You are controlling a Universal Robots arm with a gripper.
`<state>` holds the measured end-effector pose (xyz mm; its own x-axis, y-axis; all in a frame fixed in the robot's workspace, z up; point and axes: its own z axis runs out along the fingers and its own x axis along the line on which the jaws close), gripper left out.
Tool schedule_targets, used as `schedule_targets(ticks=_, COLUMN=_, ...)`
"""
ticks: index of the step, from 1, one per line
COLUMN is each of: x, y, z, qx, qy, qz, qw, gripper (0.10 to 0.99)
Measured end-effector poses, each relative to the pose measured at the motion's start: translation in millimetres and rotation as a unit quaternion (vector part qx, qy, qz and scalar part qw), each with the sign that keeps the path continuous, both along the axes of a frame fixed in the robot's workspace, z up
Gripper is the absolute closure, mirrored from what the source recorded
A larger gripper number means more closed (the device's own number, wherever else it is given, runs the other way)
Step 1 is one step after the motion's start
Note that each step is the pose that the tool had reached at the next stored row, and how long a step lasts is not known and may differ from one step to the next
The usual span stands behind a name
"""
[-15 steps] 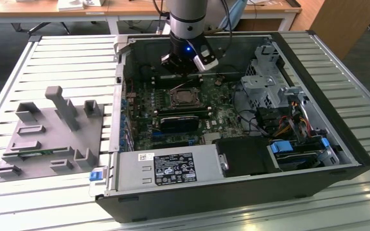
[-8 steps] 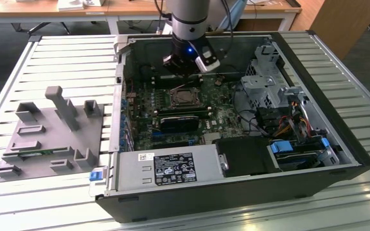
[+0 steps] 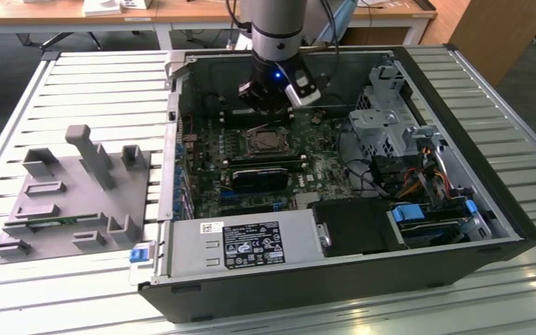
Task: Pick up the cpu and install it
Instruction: 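Install the first cpu locking lever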
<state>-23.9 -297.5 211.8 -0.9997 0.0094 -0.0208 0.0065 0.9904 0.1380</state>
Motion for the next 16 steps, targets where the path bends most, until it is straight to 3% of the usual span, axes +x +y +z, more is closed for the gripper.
schedule_targets(ticks=16, x=5.3, y=0.0, z=-14.0, qx=-0.0001, qy=0.0013, qz=0.0, qw=1.0, gripper=0.98)
